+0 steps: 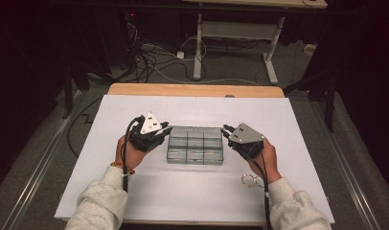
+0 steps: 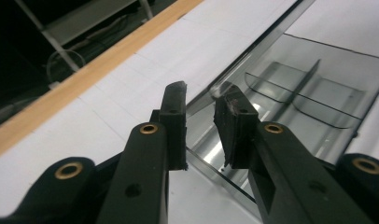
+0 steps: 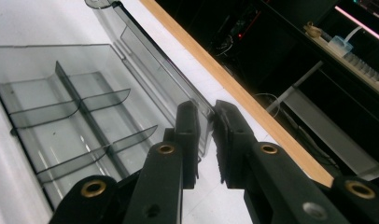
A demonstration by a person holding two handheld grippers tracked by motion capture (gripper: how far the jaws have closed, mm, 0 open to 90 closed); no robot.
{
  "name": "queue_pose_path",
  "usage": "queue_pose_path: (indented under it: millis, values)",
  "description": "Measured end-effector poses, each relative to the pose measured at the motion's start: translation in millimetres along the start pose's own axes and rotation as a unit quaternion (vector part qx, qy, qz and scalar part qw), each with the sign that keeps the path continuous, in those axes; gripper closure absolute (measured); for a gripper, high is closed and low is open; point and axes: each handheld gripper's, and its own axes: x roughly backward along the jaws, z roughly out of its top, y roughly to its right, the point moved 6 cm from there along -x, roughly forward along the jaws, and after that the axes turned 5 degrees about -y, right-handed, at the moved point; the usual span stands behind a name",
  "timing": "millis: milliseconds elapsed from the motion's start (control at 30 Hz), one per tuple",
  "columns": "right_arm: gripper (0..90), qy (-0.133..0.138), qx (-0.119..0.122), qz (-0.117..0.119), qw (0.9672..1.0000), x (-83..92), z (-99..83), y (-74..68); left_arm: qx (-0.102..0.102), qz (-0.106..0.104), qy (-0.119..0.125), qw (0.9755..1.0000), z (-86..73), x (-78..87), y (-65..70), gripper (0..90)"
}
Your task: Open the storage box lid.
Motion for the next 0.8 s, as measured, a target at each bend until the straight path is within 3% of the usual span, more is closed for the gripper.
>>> queue_pose_path:
  millis: [267, 567, 667, 700, 800]
  values:
    - [79.7, 0.001, -0.027, 0.005, 0.9996, -8.5, 8.6, 13.7, 0.016, 0.003, -0.001, 0.9999, 9.9, -5.1, -9.0, 72.2]
    - [78.0, 0.01, -0.054, 0.001, 0.9985, -18.6, 14.0, 25.1, 0.047, -0.002, 0.024, 0.9986, 15.6, -13.9, -20.2, 71.7]
    - [77.2, 0.015, -0.063, -0.001, 0.9979, -21.9, 15.3, 27.6, 0.052, 0.004, 0.027, 0.9983, 15.5, -18.9, -22.4, 70.6]
    - [77.0, 0.016, -0.065, -0.002, 0.9977, -22.8, 15.6, 28.3, 0.045, -0.003, 0.034, 0.9984, 16.5, -21.3, -23.1, 70.3]
    - [76.2, 0.02, -0.073, -0.007, 0.9971, -25.9, 15.8, 29.9, 0.066, -0.002, 0.038, 0.9971, 14.9, -23.8, -23.5, 69.7]
